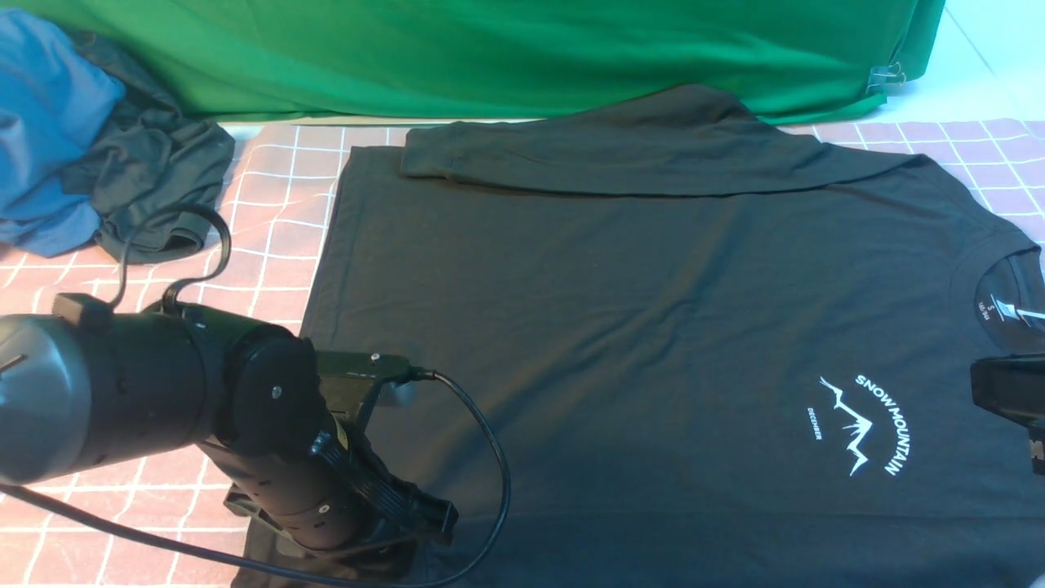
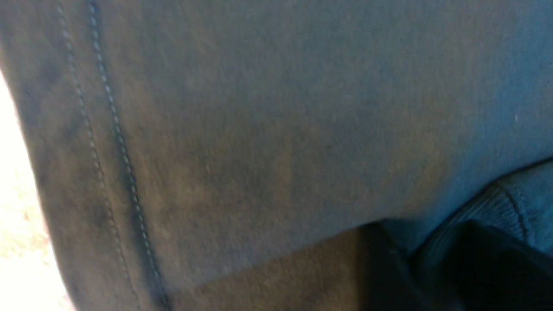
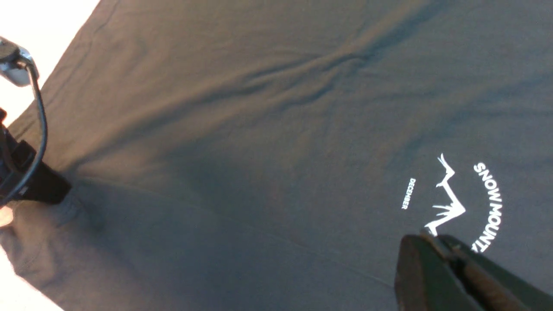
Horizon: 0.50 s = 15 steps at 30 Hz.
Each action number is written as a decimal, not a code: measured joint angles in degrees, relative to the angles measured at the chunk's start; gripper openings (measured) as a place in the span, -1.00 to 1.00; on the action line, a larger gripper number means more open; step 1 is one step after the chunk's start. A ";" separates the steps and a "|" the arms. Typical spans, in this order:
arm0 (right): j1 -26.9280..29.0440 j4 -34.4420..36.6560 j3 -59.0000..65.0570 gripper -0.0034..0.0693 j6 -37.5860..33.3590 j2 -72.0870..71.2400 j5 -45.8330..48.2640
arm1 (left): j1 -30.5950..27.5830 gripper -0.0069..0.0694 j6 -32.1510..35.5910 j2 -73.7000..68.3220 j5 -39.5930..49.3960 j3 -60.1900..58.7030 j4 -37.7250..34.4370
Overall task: Fold a long-sleeved shirt over a pink coffee tablecloth.
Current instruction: 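Grasp the left edge of the dark T-shirt lying flat on the table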
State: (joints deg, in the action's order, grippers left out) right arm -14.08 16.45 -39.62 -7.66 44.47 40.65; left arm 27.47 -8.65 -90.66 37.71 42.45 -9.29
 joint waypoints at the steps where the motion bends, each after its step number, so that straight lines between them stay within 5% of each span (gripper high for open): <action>1: 0.00 0.00 0.00 -0.80 -0.04 0.00 -0.06 | 0.00 -0.39 0.00 -0.07 0.45 0.00 -0.20; 5: 0.00 0.00 0.00 -0.80 -0.11 0.00 -0.06 | 0.00 -0.70 0.09 0.13 1.69 0.04 -0.76; 15: 0.00 0.00 0.00 -0.79 -0.11 0.00 -1.07 | 0.00 -0.70 -0.39 7.32 14.46 7.01 -3.13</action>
State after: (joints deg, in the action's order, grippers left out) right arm -14.08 16.45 -39.62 -7.77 44.47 39.58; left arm 27.47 -9.05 -83.34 52.18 49.46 -12.42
